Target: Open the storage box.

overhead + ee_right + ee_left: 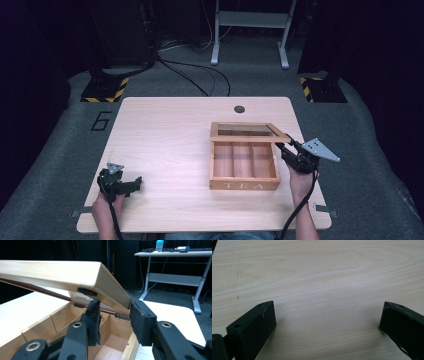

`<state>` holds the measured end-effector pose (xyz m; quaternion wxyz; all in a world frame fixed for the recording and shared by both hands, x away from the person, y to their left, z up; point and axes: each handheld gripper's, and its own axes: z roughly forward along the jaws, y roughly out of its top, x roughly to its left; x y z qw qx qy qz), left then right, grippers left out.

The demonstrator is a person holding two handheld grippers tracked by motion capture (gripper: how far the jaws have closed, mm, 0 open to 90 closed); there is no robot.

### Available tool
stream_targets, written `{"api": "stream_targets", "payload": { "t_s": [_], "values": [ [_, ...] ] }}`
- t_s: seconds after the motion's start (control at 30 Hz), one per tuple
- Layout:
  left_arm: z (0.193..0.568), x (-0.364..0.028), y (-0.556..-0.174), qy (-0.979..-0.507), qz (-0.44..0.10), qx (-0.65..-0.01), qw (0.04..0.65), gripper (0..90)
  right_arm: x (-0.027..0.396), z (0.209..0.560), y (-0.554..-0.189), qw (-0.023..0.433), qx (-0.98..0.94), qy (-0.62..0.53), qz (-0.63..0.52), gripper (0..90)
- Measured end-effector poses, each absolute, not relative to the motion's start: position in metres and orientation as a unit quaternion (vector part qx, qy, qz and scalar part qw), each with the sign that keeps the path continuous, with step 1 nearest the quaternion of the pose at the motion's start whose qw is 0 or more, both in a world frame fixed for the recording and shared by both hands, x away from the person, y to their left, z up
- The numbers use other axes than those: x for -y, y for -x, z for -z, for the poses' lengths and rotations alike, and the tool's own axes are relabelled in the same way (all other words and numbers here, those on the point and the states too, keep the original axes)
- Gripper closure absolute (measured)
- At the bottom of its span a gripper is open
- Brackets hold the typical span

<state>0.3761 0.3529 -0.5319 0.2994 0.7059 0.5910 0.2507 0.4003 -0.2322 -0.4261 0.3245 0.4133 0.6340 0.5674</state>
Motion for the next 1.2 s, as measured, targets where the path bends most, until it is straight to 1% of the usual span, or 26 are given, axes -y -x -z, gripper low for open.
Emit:
{"api": "stream_targets", "payload": {
  "t_s": [0.2, 0.77, 1.2],
  "values": [
    [0.532, -0.353, -0.376, -0.706, -0.251, -0.591, 0.300, 0.4, 0.234, 0.419, -0.405, 0.315, -0.635, -0.416, -0.570, 61.4],
    [0.532, -0.353, -0.376, -0.706, -0.251, -0.591, 0.300, 0.4, 0.236, 0.386, -0.431, 0.285, -0.649, -0.436, -0.554, 62.1],
    [0.532, -0.353, -0.376, -0.706, -0.251, -0.591, 0.300, 0.5, 0.236, 0.375, -0.445, 0.279, -0.654, -0.438, -0.549, 62.2]
  ]
}}
